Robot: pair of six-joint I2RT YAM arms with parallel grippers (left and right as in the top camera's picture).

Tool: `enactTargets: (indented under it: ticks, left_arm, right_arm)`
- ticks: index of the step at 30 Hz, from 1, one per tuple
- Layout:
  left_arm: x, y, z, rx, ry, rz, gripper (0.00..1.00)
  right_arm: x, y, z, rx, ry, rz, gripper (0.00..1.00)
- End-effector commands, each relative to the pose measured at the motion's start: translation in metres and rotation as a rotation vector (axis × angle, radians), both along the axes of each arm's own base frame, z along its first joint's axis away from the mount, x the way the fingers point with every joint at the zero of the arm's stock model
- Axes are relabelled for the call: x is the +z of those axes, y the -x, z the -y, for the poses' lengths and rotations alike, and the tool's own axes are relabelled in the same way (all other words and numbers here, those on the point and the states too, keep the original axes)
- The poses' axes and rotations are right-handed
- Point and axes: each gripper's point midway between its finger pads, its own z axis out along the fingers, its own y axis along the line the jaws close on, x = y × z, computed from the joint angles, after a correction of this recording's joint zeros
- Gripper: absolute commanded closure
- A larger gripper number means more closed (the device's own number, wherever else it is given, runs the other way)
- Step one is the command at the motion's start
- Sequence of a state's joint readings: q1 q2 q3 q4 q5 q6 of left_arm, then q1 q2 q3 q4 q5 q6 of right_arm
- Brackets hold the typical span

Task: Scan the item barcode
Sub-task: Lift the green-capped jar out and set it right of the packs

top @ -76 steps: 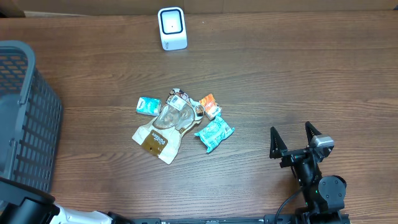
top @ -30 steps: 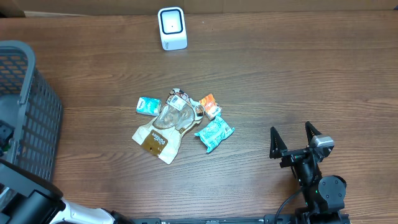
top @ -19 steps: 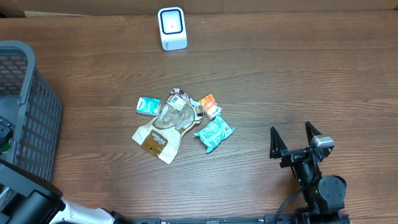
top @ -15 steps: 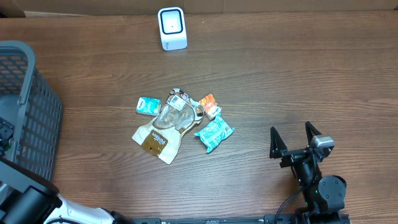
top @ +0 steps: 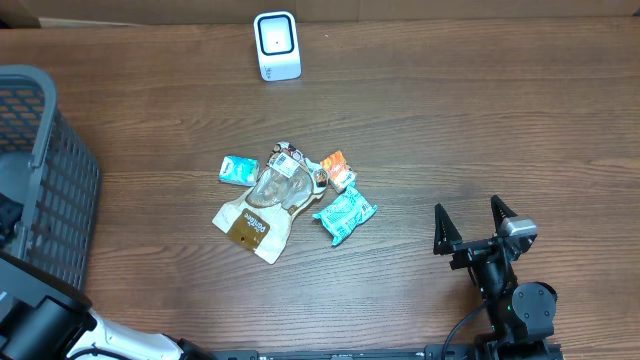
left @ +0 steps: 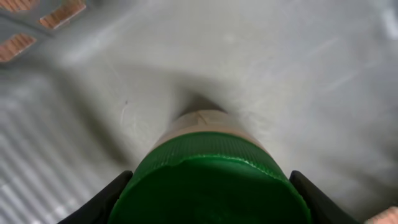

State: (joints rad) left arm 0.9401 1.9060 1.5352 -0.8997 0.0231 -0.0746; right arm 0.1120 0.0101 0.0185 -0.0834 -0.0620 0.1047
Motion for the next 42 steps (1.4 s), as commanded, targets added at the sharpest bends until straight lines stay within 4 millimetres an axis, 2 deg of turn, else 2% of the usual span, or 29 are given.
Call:
enactTargets:
  ticks: [1, 3, 5, 6, 10, 11, 13, 14, 16, 19, 23, 24, 31, 35, 37, 38, 39, 42]
  left_arm:
    - [0.051, -0.028, -0.011, -0.02, -0.034, 0.135, 0.6]
    - [0.076, -0.037, -0.012, -0.034, -0.044, 0.182, 0.6]
    - [0.113, -0.048, -0.011, -0.058, -0.071, 0.234, 0.6]
    - [0.122, -0.05, -0.01, -0.063, -0.078, 0.246, 0.6]
    - [0.202, -0.072, 0.008, -0.098, -0.125, 0.389, 0.62]
    - [0.23, -0.083, 0.022, -0.14, -0.128, 0.461, 0.62]
    - [0.268, -0.098, 0.051, -0.224, -0.129, 0.565, 0.64]
    - [0.281, -0.103, 0.062, -0.258, -0.13, 0.598, 0.64]
    - [0.316, -0.119, 0.102, -0.377, -0.123, 0.702, 0.64]
    - [0.346, -0.134, 0.162, -0.532, -0.095, 0.787, 0.64]
    - [0.345, -0.147, 0.235, -0.711, -0.029, 0.776, 0.64]
    - [0.337, -0.152, 0.267, -0.801, -0.003, 0.745, 0.63]
    - [0.298, -0.165, 0.367, -1.046, -0.046, 0.57, 0.62]
    - [0.269, -0.162, 0.431, -1.2, -0.049, 0.479, 0.62]
    - [0.254, -0.16, 0.454, -1.251, -0.037, 0.438, 0.63]
    - [0.239, -0.158, 0.474, -1.298, -0.018, 0.404, 0.63]
    - [0.234, -0.157, 0.482, -1.315, -0.009, 0.393, 0.63]
    - [0.197, -0.152, 0.527, -1.416, 0.038, 0.329, 0.63]
  right_arm:
    - [-0.003, -0.001, 0.002, -0.012, -0.007, -0.001, 0.0]
    - [-0.003, -0.001, 0.002, -0.012, -0.007, -0.001, 0.0]
    - [-0.003, -0.001, 0.002, -0.012, -0.007, -0.001, 0.0]
    - [-0.003, -0.001, 0.002, -0.012, -0.007, -0.001, 0.0]
    - [-0.003, -0.001, 0.002, -0.012, -0.007, -0.001, 0.0]
    - [-0.003, -0.001, 0.002, -0.012, -0.007, -0.002, 0.0]
    - [-0.003, -0.001, 0.002, -0.012, -0.007, -0.001, 0.0]
    - [-0.003, -0.001, 0.002, -0.012, -0.007, -0.002, 0.0]
    - [-0.003, -0.001, 0.002, -0.012, -0.007, -0.001, 0.0]
    - [-0.003, -0.001, 0.002, -0.012, -0.007, -0.001, 0.0]
    - [-0.003, -0.001, 0.002, -0.012, -0.007, -0.002, 0.0]
    - [-0.003, -0.001, 0.002, -0.012, -0.007, -0.001, 0.0]
    - [-0.003, -0.001, 0.002, -0.012, -0.007, -0.001, 0.0]
    - [-0.003, -0.001, 0.002, -0.012, -0.007, -0.001, 0.0]
    - [-0.003, -0.001, 0.002, -0.012, -0.007, -0.001, 0.0]
    - [-0.003, -0.001, 0.002, -0.012, -0.007, -0.001, 0.0]
    - [-0.003, -0.001, 0.002, -0.012, -0.007, -0.001, 0.0]
    - [-0.003, -0.001, 0.002, -0.012, -0.007, -0.002, 0.0]
